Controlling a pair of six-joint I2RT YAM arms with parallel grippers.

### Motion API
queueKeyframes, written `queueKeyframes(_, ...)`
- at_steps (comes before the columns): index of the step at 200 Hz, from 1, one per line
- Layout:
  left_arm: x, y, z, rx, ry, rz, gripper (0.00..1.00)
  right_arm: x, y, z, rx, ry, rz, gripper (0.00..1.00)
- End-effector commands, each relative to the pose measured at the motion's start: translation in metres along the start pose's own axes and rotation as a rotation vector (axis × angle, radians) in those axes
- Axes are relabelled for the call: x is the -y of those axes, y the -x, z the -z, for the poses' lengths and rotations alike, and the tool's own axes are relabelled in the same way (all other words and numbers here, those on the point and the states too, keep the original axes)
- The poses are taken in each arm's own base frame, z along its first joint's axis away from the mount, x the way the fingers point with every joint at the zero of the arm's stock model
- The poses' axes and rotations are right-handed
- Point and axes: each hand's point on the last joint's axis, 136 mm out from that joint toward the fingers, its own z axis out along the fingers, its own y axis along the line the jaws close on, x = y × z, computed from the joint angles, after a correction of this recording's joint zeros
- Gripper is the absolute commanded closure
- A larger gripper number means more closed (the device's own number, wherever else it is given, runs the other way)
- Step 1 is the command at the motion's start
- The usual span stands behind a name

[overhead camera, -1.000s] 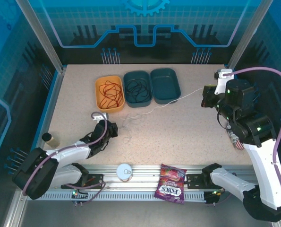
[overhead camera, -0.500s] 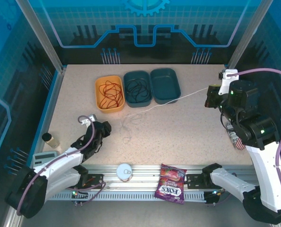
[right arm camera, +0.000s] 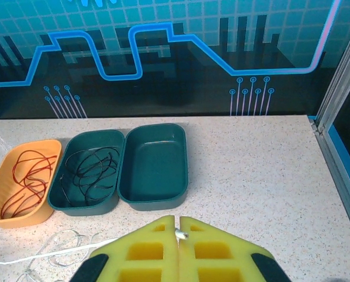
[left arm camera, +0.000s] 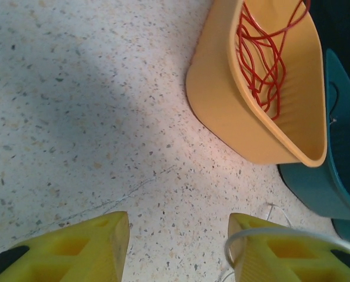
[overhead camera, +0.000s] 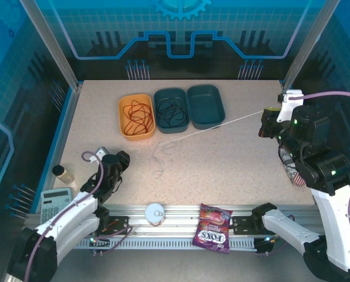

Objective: Untangle the cables

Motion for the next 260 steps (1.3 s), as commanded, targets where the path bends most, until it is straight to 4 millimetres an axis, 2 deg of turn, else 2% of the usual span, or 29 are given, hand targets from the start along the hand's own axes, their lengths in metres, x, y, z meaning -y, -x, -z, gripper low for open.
queueKeyframes(1, -0.026, -0.004, -0.002, -0.011, 0.068, 0.085, 0.52, 0.017, 0.009, 0.007, 0.052, -0.079, -0.033, 1.00)
queueKeyframes(40, -0.026, 0.001, -0.003, -0.020, 0.062, 0.130, 0.48, 0.019, 0.010, 0.003, 0.049, -0.096, -0.030, 1.00)
queueKeyframes(57, -0.032, 0.005, -0.004, -0.023, 0.072, 0.166, 0.44, 0.025, 0.014, 0.007, 0.061, -0.135, -0.022, 1.00)
queueKeyframes(98, -0.033, 0.019, -0.006, -0.027, 0.054, 0.192, 0.30, 0.036, 0.015, 0.016, 0.079, -0.183, -0.016, 1.00)
queueKeyframes(133, -0.016, 0.027, -0.007, -0.060, -0.020, 0.196, 0.11, 0.033, 0.007, 0.011, 0.053, -0.166, -0.022, 1.00)
queueKeyframes(150, -0.016, 0.031, -0.009, -0.081, -0.036, 0.257, 0.09, 0.038, 0.005, 0.010, 0.047, -0.198, -0.019, 1.00)
queueKeyframes(182, -0.030, 0.039, -0.011, -0.079, -0.031, 0.368, 0.09, 0.043, 0.005, 0.015, 0.054, -0.218, -0.018, 1.00)
queueKeyframes(200, -0.030, 0.046, -0.010, -0.064, -0.049, 0.392, 0.10, 0.045, 0.003, 0.016, 0.049, -0.230, -0.017, 1.00)
queueKeyframes(216, -0.022, 0.051, -0.008, -0.059, -0.078, 0.376, 0.23, 0.044, 0.000, 0.013, 0.038, -0.221, -0.020, 1.00)
queueKeyframes(242, -0.001, 0.056, -0.003, -0.071, -0.177, 0.340, 0.37, 0.036, -0.008, 0.004, 0.013, -0.185, -0.032, 1.00)
queueKeyframes(260, 0.028, 0.063, 0.004, -0.083, -0.305, 0.278, 0.46, 0.027, -0.014, -0.005, -0.014, -0.136, -0.043, 1.00)
